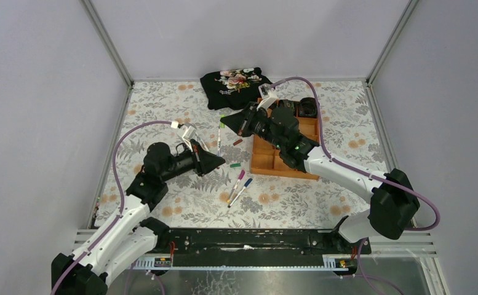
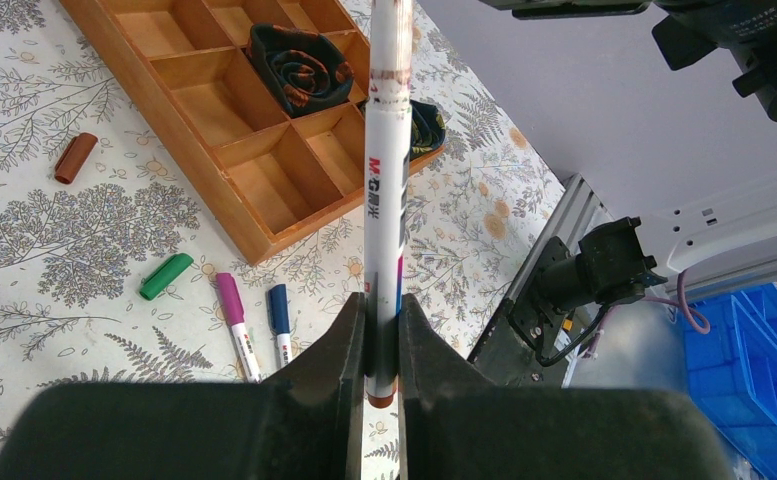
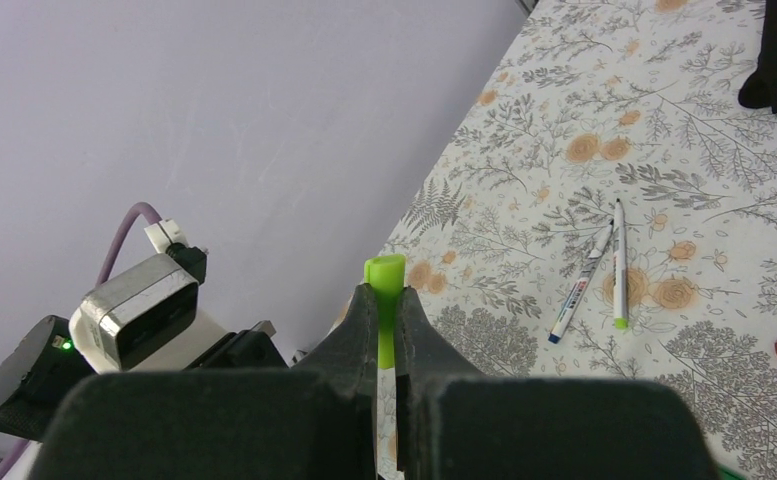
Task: Insert the pens into the pen caps
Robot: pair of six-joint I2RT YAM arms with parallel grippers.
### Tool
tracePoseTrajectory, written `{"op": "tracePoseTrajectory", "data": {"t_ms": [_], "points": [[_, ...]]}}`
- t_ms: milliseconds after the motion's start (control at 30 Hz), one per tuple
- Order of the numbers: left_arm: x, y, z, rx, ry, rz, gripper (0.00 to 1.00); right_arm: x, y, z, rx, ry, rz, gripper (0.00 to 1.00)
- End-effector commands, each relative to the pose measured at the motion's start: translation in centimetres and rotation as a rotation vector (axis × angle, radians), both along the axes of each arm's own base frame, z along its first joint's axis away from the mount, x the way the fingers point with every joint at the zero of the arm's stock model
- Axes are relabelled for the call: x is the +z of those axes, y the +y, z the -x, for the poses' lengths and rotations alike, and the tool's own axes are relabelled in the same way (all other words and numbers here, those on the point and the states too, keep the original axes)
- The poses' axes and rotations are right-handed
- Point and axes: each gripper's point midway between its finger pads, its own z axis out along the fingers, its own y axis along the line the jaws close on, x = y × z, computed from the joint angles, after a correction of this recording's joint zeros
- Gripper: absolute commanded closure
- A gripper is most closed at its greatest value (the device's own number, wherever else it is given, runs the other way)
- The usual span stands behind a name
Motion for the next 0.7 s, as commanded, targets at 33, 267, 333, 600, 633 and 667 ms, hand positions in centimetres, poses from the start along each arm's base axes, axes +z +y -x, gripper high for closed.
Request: {"op": "tracePoseTrajectory", "data": {"t_ms": [33, 267, 333, 600, 633, 667], "points": [[1.4, -0.4, 0.2, -0.023, -0.068, 0.032, 1.00, 5.2, -0.1, 1.0, 0.038, -0.092, -0.121, 1.00], [1.5, -0.4, 0.3, -0.023, -0.071, 0.032, 1.00, 5.9, 0.0, 1.2, 0.054, -0.102, -0.133, 1.00], [1.5, -0.4, 0.2, -0.021, -0.070, 0.031, 1.00, 5.9, 0.0, 1.2, 0.055, -0.101, -0.136, 1.00], [1.5, -0.3, 0.4, -0.019, -0.072, 0.028, 1.00, 6.8, 0.2, 1.7, 0.075, -0.098, -0.175, 1.00], [1.5, -0.3, 0.4, -0.018, -0.072, 0.027, 1.00, 7.0, 0.1, 1.7, 0.075, -0.102, -0.179, 1.00], [1.5, -0.3, 0.4, -0.017, -0.071, 0.027, 1.00, 7.1, 0.0, 1.8, 0.076, -0.104, -0.182, 1.00]]}}
